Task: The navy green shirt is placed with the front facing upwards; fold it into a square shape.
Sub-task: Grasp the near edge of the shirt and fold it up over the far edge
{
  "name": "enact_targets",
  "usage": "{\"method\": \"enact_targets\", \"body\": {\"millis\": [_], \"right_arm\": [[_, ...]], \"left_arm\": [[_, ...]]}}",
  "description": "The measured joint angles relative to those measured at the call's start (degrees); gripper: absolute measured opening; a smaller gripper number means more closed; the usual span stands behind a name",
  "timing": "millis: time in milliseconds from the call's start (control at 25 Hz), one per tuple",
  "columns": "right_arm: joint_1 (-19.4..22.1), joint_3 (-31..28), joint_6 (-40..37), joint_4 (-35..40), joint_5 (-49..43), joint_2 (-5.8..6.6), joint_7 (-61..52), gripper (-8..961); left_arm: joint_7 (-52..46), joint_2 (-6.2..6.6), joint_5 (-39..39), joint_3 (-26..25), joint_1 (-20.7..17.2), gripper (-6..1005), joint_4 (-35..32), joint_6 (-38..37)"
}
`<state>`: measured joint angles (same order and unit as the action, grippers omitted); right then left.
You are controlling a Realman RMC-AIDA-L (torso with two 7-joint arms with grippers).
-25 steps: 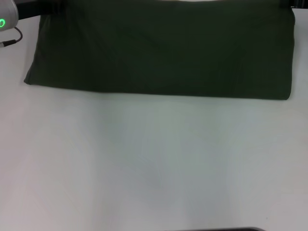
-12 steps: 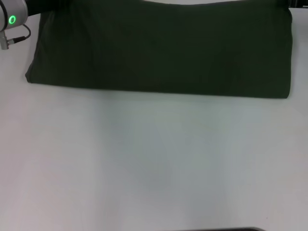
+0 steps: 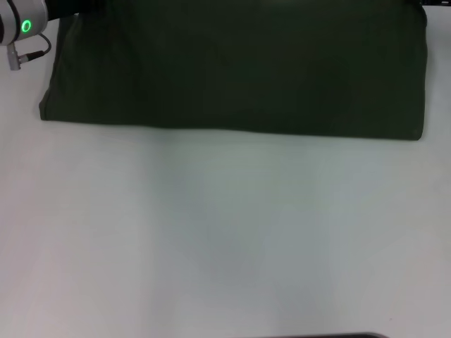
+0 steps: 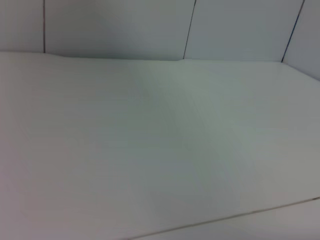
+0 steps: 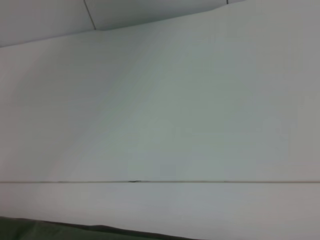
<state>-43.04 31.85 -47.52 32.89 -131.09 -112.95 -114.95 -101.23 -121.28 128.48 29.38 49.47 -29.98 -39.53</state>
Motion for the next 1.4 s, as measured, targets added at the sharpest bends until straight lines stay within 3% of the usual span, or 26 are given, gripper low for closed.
{"method": "enact_targets", "body": {"millis": [320,600,840,1040,1200,1400], "right_arm": [[-0.76,2.66,3.63,-0.80,0.00,-1.14,0.05,26],[-1.06,2.95,4.72,-1.04,-0.04,-1.36,0.53,26],[-1.15,2.94,6.05,-1.74,0.10,-2.04,1.12,26],[-0.88,2.95,6.12,-1.61,0.44,-2.89,2.86,26],[-0.66,2.69,6.69,-1.24,0.63,-3.26,2.63,200],[-0.04,2.18,7.77,-1.04,0.68,-2.95,2.30,367]], "left_arm": [[0.19,-0.26,0.00,0.07,0.33,103,0.53,1.21],[0.23,-0.51,-0.01,0.06,0.36,120,0.63,1.27],[0.79,-2.46,-0.17,1.25,0.20,134,0.20,5.64],[0.73,-2.64,-0.18,3.39,-0.30,146,1.43,9.50],[0.28,-2.64,-0.19,3.13,-0.35,155,2.00,12.86],[0.22,-2.80,-0.19,3.12,-0.43,360,2.82,15.44]]}}
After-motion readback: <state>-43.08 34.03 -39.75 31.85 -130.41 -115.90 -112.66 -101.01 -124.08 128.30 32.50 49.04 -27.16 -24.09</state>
